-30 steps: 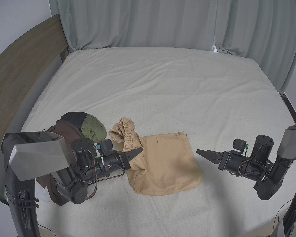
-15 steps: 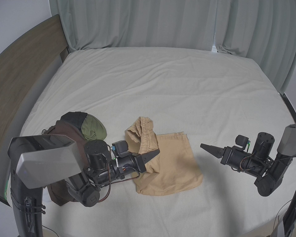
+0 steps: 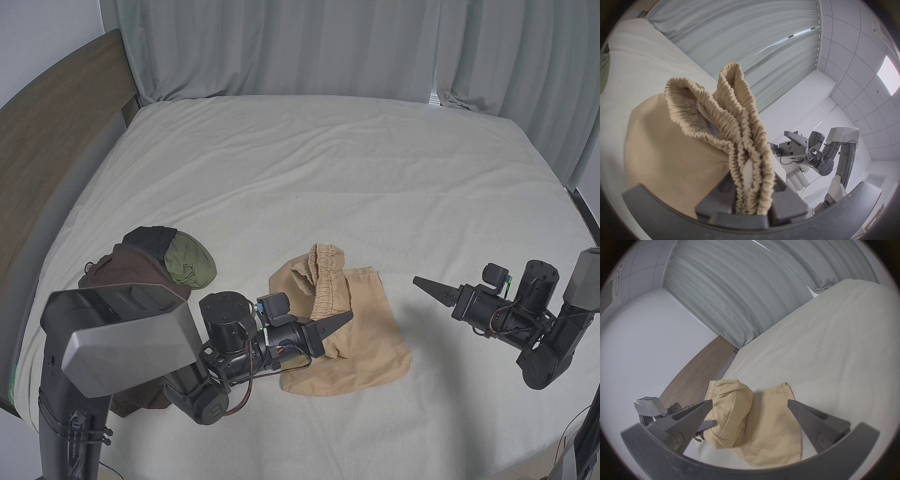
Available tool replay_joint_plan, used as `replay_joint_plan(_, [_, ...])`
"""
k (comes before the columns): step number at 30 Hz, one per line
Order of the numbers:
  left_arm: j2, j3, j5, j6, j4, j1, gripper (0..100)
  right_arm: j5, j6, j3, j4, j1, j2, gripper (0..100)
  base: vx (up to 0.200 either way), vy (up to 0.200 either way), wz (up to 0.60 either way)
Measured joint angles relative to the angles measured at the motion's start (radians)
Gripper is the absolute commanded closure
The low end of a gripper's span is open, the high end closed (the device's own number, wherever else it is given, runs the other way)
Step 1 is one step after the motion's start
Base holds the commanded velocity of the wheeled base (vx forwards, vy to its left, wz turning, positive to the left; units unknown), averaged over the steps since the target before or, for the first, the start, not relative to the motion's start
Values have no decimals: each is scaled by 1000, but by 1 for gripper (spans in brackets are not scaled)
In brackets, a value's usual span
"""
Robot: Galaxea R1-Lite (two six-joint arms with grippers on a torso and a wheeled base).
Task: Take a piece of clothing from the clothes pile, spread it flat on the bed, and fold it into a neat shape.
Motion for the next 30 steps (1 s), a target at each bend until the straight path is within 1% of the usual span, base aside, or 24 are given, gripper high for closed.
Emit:
replay_joint_plan(18, [86, -77, 14, -3, -1, -24, 100, 0, 2, -19, 0, -12, 8, 0, 0, 0, 0])
replay_joint_plan(19, [87, -80, 14, -2, -1, -24, 0, 0, 2, -19, 0, -12, 8, 0, 0, 0, 0])
replay_joint_plan(27, [93, -96, 23, 4, -3, -21, 0, 0, 2, -15, 0, -10, 8, 0, 0, 0, 0])
replay_joint_plan(30, [93, -98, 38, 9, -3, -19, 0, 0, 1, -13, 0, -8, 8, 0, 0, 0, 0])
